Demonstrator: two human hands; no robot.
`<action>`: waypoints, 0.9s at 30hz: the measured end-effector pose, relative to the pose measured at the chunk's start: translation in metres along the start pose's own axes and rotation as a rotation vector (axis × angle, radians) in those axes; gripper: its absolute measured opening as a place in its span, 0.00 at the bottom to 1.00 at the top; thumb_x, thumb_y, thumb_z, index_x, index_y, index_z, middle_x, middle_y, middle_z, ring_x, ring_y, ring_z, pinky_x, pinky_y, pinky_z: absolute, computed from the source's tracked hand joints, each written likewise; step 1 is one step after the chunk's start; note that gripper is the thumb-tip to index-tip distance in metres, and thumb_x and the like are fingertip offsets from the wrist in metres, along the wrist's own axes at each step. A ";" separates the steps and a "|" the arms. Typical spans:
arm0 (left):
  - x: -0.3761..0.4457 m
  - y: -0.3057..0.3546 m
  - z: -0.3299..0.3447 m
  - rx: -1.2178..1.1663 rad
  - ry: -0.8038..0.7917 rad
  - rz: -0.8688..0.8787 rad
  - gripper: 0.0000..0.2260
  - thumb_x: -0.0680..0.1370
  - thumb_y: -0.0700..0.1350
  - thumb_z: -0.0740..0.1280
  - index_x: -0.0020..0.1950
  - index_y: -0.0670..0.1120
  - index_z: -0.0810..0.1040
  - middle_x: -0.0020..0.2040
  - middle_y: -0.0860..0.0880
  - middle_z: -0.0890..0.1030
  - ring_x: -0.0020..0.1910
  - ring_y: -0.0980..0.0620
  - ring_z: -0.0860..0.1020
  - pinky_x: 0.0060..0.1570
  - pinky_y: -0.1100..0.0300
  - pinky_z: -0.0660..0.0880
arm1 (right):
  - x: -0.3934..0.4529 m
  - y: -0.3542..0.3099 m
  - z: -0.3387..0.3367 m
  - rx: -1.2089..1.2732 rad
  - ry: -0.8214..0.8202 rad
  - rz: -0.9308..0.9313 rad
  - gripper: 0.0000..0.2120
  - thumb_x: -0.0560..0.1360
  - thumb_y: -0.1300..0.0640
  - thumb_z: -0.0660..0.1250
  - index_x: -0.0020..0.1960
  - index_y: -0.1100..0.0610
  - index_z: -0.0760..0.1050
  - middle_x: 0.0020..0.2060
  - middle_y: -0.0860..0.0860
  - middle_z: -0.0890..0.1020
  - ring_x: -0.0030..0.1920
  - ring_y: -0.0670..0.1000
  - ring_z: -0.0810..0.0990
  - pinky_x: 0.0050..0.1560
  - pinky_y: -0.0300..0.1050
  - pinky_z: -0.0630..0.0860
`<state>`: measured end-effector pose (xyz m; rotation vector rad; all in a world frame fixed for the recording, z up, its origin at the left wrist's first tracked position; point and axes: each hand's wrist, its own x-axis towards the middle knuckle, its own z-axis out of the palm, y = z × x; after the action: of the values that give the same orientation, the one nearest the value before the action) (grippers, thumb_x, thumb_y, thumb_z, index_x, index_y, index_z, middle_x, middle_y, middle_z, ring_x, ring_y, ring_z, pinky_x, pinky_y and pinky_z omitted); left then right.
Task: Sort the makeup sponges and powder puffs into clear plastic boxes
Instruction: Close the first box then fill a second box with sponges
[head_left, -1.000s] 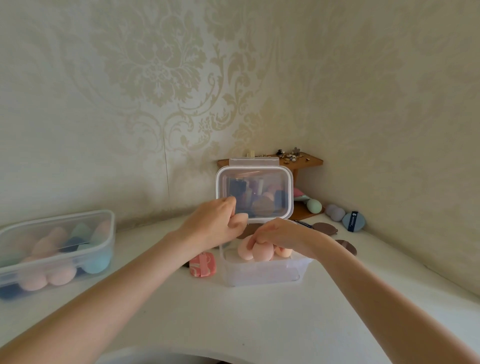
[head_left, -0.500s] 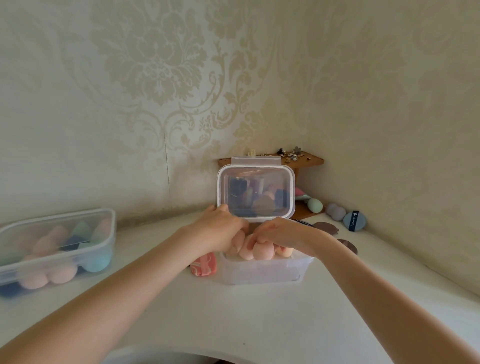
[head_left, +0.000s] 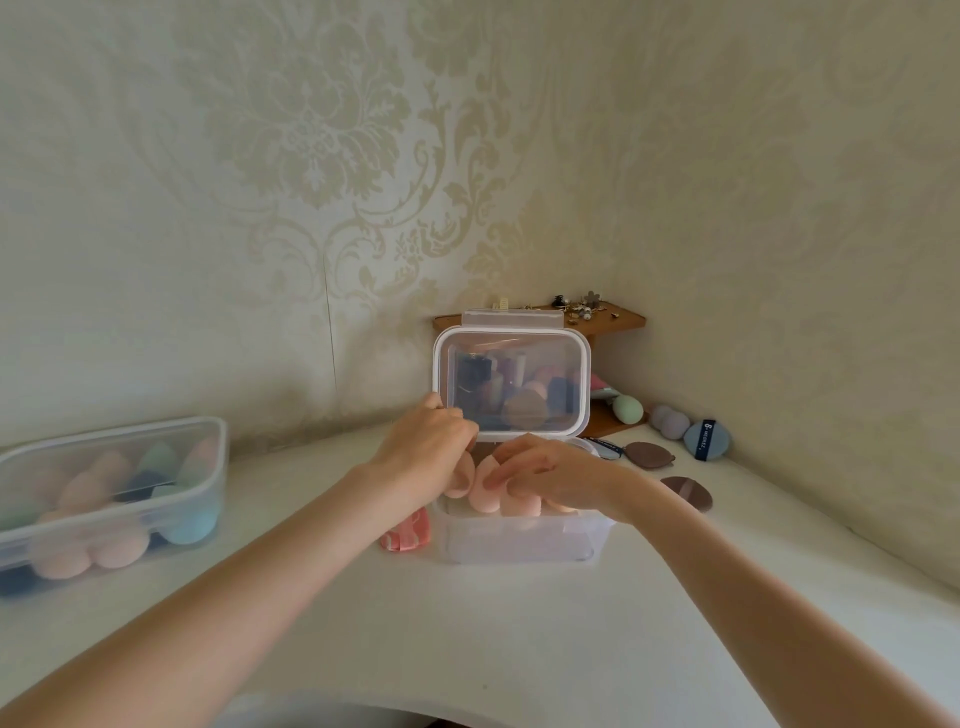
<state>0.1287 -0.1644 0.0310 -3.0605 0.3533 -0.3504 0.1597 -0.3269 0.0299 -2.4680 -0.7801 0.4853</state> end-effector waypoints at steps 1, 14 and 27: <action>0.000 0.000 0.001 0.000 -0.026 0.024 0.10 0.73 0.40 0.68 0.54 0.43 0.78 0.55 0.47 0.74 0.56 0.46 0.69 0.46 0.57 0.70 | -0.001 0.001 0.001 0.010 -0.004 -0.015 0.16 0.78 0.65 0.58 0.64 0.58 0.75 0.69 0.51 0.69 0.68 0.50 0.68 0.52 0.24 0.64; 0.011 -0.010 -0.007 -0.218 -0.135 -0.011 0.05 0.76 0.38 0.65 0.50 0.44 0.78 0.51 0.50 0.74 0.52 0.50 0.75 0.49 0.61 0.73 | 0.006 0.012 0.006 -0.272 -0.002 -0.044 0.18 0.80 0.56 0.56 0.70 0.52 0.67 0.58 0.46 0.66 0.63 0.48 0.65 0.57 0.28 0.60; 0.027 -0.013 -0.011 -0.121 -0.373 0.035 0.07 0.71 0.41 0.73 0.47 0.50 0.84 0.58 0.49 0.68 0.57 0.46 0.72 0.56 0.52 0.76 | 0.005 0.004 0.010 -0.251 0.071 -0.041 0.16 0.80 0.57 0.56 0.65 0.53 0.74 0.62 0.57 0.70 0.62 0.57 0.69 0.56 0.40 0.64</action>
<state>0.1546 -0.1584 0.0489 -3.1364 0.4183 0.2518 0.1604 -0.3230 0.0188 -2.6761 -0.9088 0.2985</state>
